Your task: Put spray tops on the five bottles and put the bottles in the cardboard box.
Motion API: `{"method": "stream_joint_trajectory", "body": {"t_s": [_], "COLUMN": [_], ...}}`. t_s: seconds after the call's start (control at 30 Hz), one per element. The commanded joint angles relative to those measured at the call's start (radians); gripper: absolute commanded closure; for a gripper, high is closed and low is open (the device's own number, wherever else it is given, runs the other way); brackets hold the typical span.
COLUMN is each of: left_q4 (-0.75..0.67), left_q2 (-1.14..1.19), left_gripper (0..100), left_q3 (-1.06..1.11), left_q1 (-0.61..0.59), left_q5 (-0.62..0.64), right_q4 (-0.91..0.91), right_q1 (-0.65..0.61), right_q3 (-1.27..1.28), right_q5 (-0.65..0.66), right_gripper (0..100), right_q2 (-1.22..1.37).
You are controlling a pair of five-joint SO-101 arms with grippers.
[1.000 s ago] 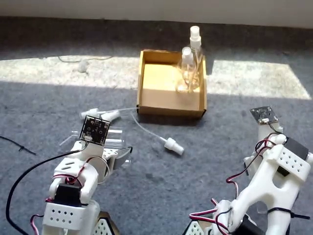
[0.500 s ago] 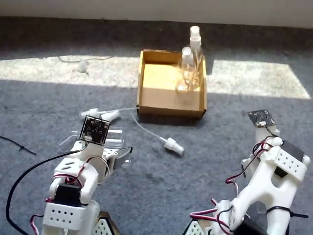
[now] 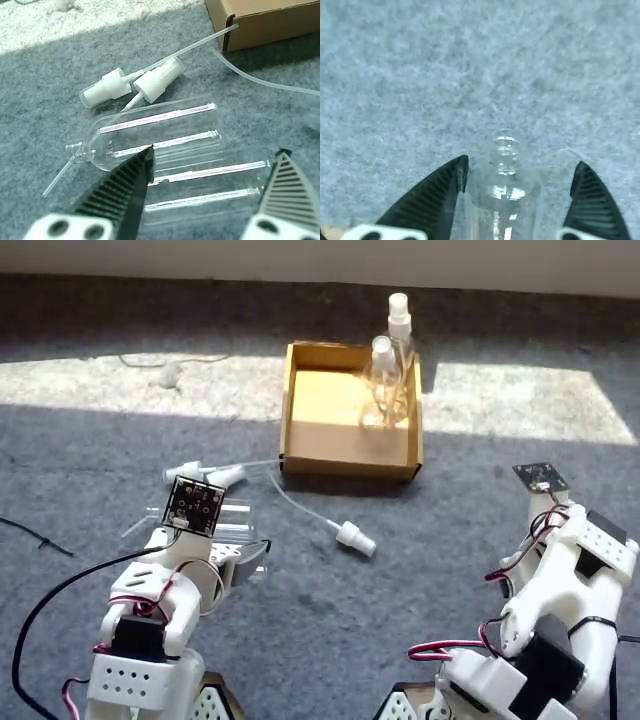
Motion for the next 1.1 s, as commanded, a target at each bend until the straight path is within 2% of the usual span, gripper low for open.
{"method": "stream_joint_trajectory", "body": {"t_s": [0.0, 0.1, 0.27, 0.37, 0.53, 0.9, 1.07], "left_q4": [-0.014, -0.014, -0.014, -0.014, -0.012, -0.012, -0.012], "left_q2": [-0.007, -0.007, -0.007, -0.007, -0.007, -0.007, -0.007], "left_gripper": [66, 66, 66, 66, 66, 66, 66], "left_q3": [-0.008, -0.01, -0.01, -0.01, -0.012, -0.012, -0.012], "left_q1": [-0.013, -0.013, -0.013, -0.013, -0.013, -0.013, -0.013], "left_q5": [-0.011, -0.011, -0.011, -0.011, -0.011, -0.011, -0.011], "right_q4": [-0.024, -0.022, -0.022, -0.024, -0.027, -0.025, -0.024], "right_q1": [0.005, 0.004, 0.027, 0.031, 0.015, -0.079, -0.104], "right_q3": [-0.001, 0.038, 0.067, 0.059, 0.01, -0.275, -0.34], "right_q5": [0.038, 0.097, 0.1, 0.087, -0.021, -0.247, -0.262], "right_gripper": [78.9, 82.0, 82.6, 89.3, 99.0, 99.0, 98.4], "right_q2": [-0.004, -0.005, -0.005, -0.005, -0.007, -0.001, 0.082]}}
